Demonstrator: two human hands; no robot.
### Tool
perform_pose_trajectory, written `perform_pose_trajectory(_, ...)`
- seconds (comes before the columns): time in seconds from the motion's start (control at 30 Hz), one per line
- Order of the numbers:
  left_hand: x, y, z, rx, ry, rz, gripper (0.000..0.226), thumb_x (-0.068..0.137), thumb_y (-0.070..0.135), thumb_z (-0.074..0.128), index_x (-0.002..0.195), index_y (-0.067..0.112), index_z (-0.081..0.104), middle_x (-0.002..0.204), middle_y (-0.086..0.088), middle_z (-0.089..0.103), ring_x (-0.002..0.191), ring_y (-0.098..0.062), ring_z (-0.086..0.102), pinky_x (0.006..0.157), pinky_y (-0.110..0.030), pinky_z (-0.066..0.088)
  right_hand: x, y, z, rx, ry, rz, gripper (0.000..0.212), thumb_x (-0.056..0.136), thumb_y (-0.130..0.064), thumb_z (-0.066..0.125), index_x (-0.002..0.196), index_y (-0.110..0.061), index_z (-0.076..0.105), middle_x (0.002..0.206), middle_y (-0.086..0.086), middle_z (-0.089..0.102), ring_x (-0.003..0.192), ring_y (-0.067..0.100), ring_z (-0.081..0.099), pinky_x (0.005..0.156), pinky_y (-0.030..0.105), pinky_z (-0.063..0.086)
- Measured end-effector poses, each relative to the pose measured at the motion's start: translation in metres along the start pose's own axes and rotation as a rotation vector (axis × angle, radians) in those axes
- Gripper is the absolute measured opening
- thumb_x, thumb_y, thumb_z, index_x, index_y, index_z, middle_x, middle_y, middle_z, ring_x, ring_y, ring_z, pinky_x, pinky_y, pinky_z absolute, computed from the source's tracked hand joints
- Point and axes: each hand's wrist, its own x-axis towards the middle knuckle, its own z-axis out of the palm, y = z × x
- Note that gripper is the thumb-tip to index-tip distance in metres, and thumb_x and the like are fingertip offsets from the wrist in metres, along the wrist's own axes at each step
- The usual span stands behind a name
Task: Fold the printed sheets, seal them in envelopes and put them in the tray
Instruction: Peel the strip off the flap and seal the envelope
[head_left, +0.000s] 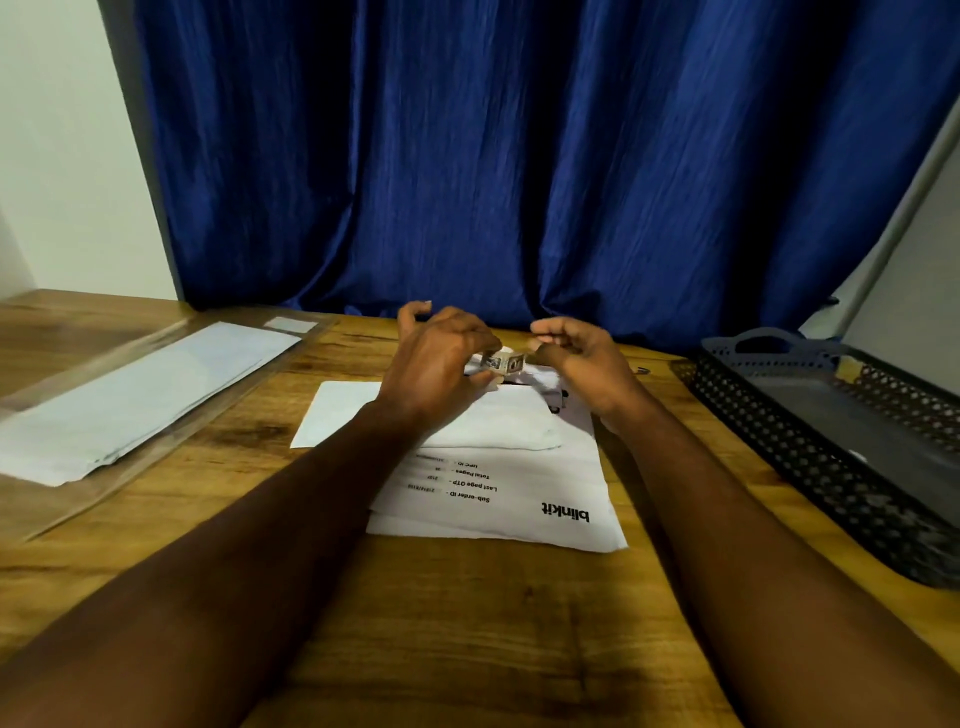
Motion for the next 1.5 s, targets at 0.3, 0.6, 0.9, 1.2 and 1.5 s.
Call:
perform_pose_trajectory(0.3, -0.003, 0.003, 0.001, -0.055, 0.057, -0.051, 0.025, 0.086, 0.042, 0.083, 0.109, 0.031, 0.079, 0.114, 0.013, 0.074, 0.111, -0.009, 0.063, 0.11, -0.044, 0.023, -0.006, 0.006, 0.002, -0.044, -0.034, 0.032, 0.007, 0.098, -0.018, 0.074, 0.098, -0.02, 0.08, 0.1, -0.001, 0.08, 0.095, 0.016, 0.072, 0.085, 0.031, 0.056)
perform_pose_trajectory(0.6, -0.003, -0.002, 0.005, 0.006, 0.025, -0.126, 0.023, 0.088, 0.047, 0.079, 0.107, 0.034, 0.078, 0.113, 0.015, 0.074, 0.112, -0.009, 0.06, 0.112, -0.047, 0.02, -0.005, 0.005, -0.002, 0.02, -0.029, -0.04, 0.008, 0.098, -0.016, 0.073, 0.094, -0.021, 0.078, 0.101, 0.004, 0.08, 0.101, 0.026, 0.074, 0.09, 0.037, 0.059)
perform_pose_trajectory(0.9, -0.003, -0.002, 0.004, -0.092, 0.009, -0.099, 0.025, 0.089, 0.039, 0.079, 0.114, 0.034, 0.078, 0.121, 0.016, 0.071, 0.115, -0.008, 0.06, 0.108, -0.043, 0.023, -0.005, -0.001, -0.01, -0.211, -0.176, -0.305, 0.011, 0.093, -0.008, 0.077, 0.092, -0.018, 0.079, 0.107, -0.002, 0.075, 0.098, 0.014, 0.07, 0.084, 0.024, 0.054)
perform_pose_trajectory(1.2, -0.002, -0.005, 0.005, -0.233, -0.034, -0.112, 0.037, 0.083, 0.044, 0.083, 0.119, 0.035, 0.077, 0.112, 0.015, 0.075, 0.103, -0.008, 0.065, 0.095, -0.051, 0.047, -0.005, 0.004, 0.007, -0.336, -0.178, -0.438, 0.008, 0.089, -0.006, 0.078, 0.092, -0.013, 0.079, 0.1, -0.002, 0.071, 0.087, 0.006, 0.065, 0.073, 0.009, 0.045)
perform_pose_trajectory(1.5, -0.009, 0.004, 0.008, -0.214, -0.1, -0.19, 0.062, 0.085, 0.049, 0.082, 0.139, 0.028, 0.06, 0.119, 0.009, 0.071, 0.108, -0.014, 0.064, 0.093, -0.041, 0.054, 0.006, 0.012, 0.005, -0.27, -0.002, -0.272, 0.018, 0.094, -0.008, 0.074, 0.086, -0.024, 0.073, 0.088, 0.0, 0.078, 0.084, 0.02, 0.072, 0.079, 0.03, 0.059)
